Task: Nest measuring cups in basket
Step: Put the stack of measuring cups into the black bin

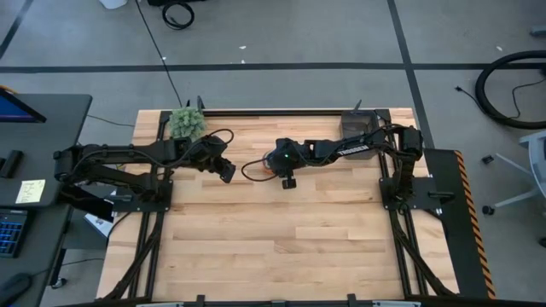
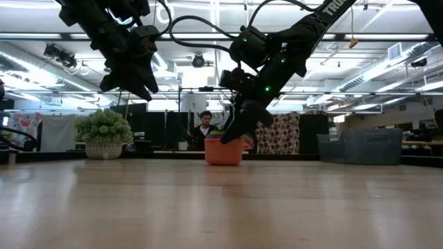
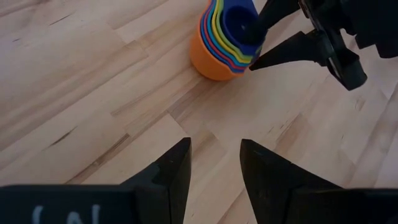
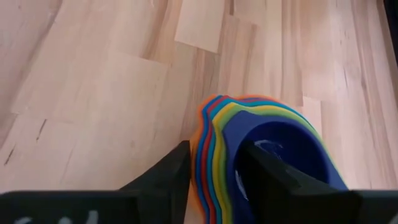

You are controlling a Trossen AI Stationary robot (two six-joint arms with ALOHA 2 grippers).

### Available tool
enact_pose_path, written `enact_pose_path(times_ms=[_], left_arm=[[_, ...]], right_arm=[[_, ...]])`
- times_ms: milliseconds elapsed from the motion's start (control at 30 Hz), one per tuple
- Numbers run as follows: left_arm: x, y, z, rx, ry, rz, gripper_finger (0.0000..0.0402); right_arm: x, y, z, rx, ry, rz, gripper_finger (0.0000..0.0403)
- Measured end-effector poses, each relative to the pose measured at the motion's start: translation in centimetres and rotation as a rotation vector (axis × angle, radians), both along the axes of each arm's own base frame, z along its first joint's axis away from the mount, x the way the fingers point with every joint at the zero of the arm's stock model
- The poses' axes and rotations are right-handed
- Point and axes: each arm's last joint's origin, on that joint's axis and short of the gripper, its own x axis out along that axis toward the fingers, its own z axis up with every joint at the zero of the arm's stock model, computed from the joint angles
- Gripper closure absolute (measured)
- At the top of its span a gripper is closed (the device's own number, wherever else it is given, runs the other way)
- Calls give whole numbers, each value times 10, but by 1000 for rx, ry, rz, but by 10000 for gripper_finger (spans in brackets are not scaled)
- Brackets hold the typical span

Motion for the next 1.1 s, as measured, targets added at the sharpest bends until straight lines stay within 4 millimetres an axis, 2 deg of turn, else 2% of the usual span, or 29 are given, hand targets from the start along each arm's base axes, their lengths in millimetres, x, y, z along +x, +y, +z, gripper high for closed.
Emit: enact_pose_path(times_ms=[300, 833, 1100], left_arm=[[0, 0, 0, 0, 0, 0, 260], [0, 0, 0, -1, 0, 0, 260], [0, 0, 0, -1, 0, 0, 260]], right_arm=[[0, 1, 0, 23, -4, 18, 305], [1, 2, 0, 35, -8, 22, 317], [-3, 2, -8, 54, 39, 28, 345]])
